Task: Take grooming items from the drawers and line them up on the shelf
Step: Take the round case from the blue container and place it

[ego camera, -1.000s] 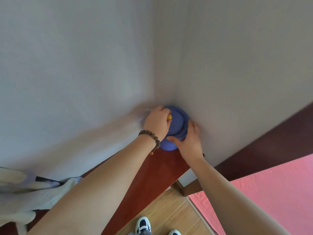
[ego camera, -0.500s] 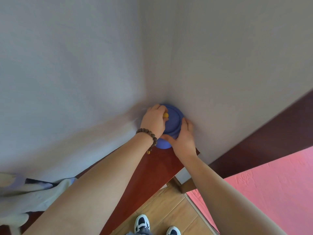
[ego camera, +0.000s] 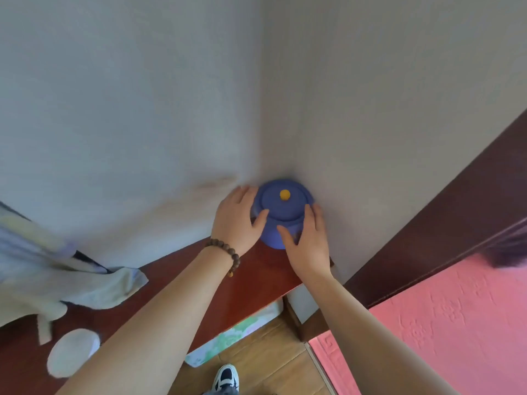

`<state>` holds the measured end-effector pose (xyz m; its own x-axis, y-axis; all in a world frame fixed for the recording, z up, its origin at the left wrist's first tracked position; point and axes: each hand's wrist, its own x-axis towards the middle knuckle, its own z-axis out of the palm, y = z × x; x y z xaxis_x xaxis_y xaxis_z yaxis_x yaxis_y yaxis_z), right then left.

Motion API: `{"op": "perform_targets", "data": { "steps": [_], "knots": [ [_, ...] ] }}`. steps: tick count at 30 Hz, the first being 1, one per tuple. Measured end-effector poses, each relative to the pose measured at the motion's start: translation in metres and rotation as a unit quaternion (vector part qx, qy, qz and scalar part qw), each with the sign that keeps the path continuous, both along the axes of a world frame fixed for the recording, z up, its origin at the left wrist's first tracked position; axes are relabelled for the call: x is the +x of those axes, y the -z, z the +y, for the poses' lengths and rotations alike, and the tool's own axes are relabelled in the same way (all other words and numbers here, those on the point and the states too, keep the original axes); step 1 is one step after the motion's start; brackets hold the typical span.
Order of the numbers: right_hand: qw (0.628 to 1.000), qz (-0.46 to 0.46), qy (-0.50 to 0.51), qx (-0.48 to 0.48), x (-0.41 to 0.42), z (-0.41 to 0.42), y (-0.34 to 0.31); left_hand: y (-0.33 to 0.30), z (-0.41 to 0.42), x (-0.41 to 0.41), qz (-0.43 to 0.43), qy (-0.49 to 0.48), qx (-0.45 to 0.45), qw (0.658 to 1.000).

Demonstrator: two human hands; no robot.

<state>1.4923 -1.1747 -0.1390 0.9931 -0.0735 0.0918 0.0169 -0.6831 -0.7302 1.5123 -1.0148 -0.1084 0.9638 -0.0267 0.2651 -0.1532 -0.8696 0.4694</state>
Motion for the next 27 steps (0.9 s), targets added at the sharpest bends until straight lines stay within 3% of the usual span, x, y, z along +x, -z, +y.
{"op": "perform_targets", "data": {
  "steps": [5,15,22,27],
  "knots": [
    [0.994,-0.068,-0.090,-0.009,-0.043,0.033,0.015,0.021,0.038,-0.075,0.010,-0.142,-0.005,0.990],
    [0.965,0.063,-0.253,-0.027,-0.121,0.126,0.056,0.059,0.138,-0.234,0.097,-0.345,0.056,0.932],
    [0.940,0.083,-0.324,-0.068,-0.164,0.185,0.059,0.074,0.189,-0.315,0.125,-0.427,0.051,0.894],
    [0.939,0.076,-0.323,-0.086,-0.200,0.231,0.062,0.086,0.237,-0.359,0.138,-0.437,0.028,0.889]
  ]
}}
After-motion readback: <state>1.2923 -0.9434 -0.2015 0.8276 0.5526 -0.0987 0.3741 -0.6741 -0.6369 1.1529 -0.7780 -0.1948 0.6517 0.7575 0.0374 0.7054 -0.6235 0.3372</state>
